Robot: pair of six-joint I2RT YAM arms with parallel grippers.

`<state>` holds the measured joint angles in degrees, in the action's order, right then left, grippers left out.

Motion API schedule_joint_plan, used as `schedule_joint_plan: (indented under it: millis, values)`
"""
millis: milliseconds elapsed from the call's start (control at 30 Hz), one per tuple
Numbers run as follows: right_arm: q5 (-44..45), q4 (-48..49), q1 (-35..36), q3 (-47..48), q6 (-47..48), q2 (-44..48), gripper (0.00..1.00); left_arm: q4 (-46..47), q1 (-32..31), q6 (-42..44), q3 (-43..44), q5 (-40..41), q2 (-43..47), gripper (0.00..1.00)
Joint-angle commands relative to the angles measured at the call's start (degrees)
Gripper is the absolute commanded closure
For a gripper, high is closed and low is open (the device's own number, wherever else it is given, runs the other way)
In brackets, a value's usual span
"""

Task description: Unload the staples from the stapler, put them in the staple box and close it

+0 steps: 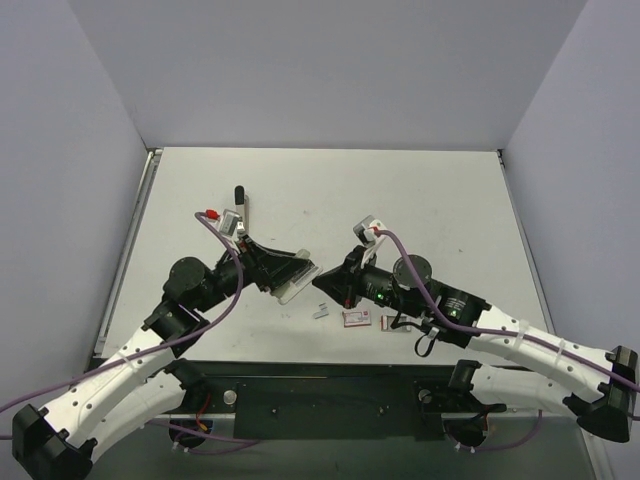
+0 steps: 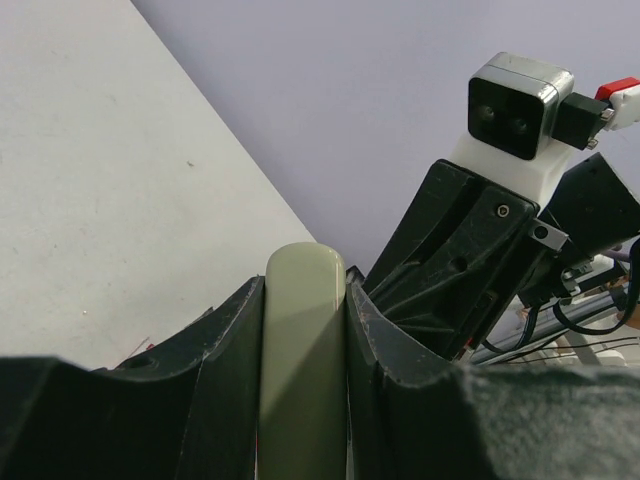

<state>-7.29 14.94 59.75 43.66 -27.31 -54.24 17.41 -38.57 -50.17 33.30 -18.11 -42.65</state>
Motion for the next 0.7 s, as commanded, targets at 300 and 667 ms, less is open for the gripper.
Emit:
schedule_joint_plan:
  millis: [300, 667]
  values:
    - [-2.2, 6.0, 0.6, 8.4, 4.5, -5.1, 1.00, 3.8, -0.1, -3.5, -1.0, -15.3, 3.0, 1.00]
    - [-5.2, 8.3, 0.6, 16.3, 8.8, -9.7, 1.00, 5.5, -1.5, -4.9, -3.8, -22.6, 3.5, 1.00]
